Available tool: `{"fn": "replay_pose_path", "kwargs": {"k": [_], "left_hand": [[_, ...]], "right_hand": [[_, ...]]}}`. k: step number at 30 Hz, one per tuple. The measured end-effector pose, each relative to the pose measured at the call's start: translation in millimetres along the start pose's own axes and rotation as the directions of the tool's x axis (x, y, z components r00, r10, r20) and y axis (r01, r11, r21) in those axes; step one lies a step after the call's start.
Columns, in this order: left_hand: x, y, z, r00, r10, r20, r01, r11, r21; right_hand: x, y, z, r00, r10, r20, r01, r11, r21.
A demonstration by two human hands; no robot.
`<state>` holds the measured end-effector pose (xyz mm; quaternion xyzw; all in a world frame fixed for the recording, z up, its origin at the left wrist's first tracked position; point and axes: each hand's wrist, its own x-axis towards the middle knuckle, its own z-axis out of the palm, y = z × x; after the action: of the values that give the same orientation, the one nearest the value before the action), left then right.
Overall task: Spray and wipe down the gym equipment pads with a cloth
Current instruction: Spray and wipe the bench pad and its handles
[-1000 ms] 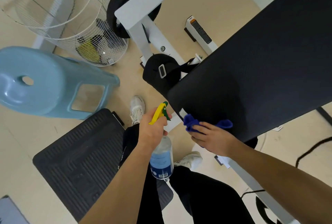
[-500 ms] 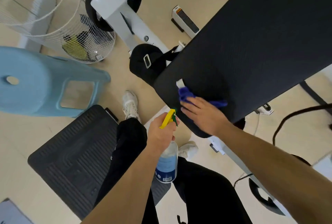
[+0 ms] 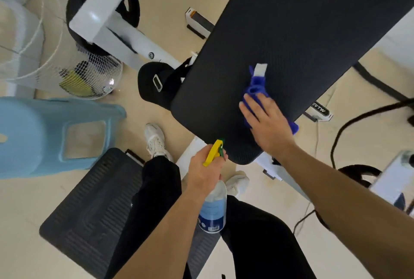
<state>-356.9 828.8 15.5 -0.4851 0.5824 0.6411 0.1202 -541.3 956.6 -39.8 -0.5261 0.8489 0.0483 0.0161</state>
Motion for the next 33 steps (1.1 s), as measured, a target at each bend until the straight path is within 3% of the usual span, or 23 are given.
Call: {"fn": "replay_pose_path", "kwargs": {"k": [2,4,7,9,11,13,15,17,19,23,25,28,31,33], "left_hand": [[2.5,11.5,2.3,0.999,0.031,0.033,-0.031,1.000,-0.002],[6.5,23.0,-0.3,0.997,0.057,0.049,-0.058,0.998,0.021],[13.0,52.6,8.1,0.989,0.112,0.093,-0.120,0.990,0.080],[16.8,76.4,20.8,0.976,0.168,0.137,-0.185,0.975,0.122],[20.3,102.9,43.3,0.961,0.207,0.184,-0.242,0.951,0.192],[23.9,124.8,61.9,0.951,0.233,0.204,-0.281,0.925,0.255],[23.3,149.5,87.4,0.934,0.271,0.232,-0.333,0.896,0.293],[18.5,173.9,112.9,0.916,0.313,0.252,-0.382,0.874,0.301],[15.1,196.9,136.3,0.902,0.343,0.263,-0.418,0.849,0.323],[11.6,240.0,176.6,0.866,0.402,0.298,-0.493,0.790,0.366],[10.7,258.9,194.7,0.855,0.426,0.295,-0.516,0.754,0.408],[10.2,283.2,219.9,0.838,0.460,0.293,-0.545,0.715,0.438],[9.7,303.2,238.9,0.834,0.465,0.298,-0.552,0.698,0.455],[10.0,316.7,251.0,0.835,0.472,0.284,-0.550,0.690,0.470]], "right_hand": [[-28.0,-13.6,10.9,0.995,-0.090,0.039,0.088,0.995,0.042],[-43.8,-13.0,15.2,0.997,-0.076,0.003,0.076,0.994,0.074],[-43.0,8.7,6.3,0.976,0.196,-0.095,-0.183,0.974,0.131],[-34.3,32.4,-7.6,0.894,0.421,-0.153,-0.380,0.894,0.239],[-24.8,66.9,-27.7,0.754,0.622,-0.208,-0.525,0.763,0.377],[-11.8,96.3,-48.8,0.610,0.754,-0.243,-0.565,0.629,0.534],[-4.7,128.6,-73.0,0.418,0.881,-0.222,-0.556,0.441,0.704],[-1.2,164.8,-92.6,0.234,0.968,-0.095,-0.465,0.197,0.863],[-1.5,202.2,-114.2,0.096,0.995,0.030,-0.254,-0.005,0.967],[-14.7,268.0,-149.0,-0.110,0.951,0.289,0.030,-0.288,0.957],[-20.8,293.9,-160.7,-0.116,0.903,0.414,0.229,-0.381,0.896],[-30.6,321.3,-171.3,-0.022,0.820,0.572,0.484,-0.492,0.724],[-35.5,342.0,-170.5,0.181,0.816,0.549,0.786,-0.455,0.419],[-38.3,350.2,-176.9,0.296,0.833,0.468,0.857,-0.448,0.254]]}}
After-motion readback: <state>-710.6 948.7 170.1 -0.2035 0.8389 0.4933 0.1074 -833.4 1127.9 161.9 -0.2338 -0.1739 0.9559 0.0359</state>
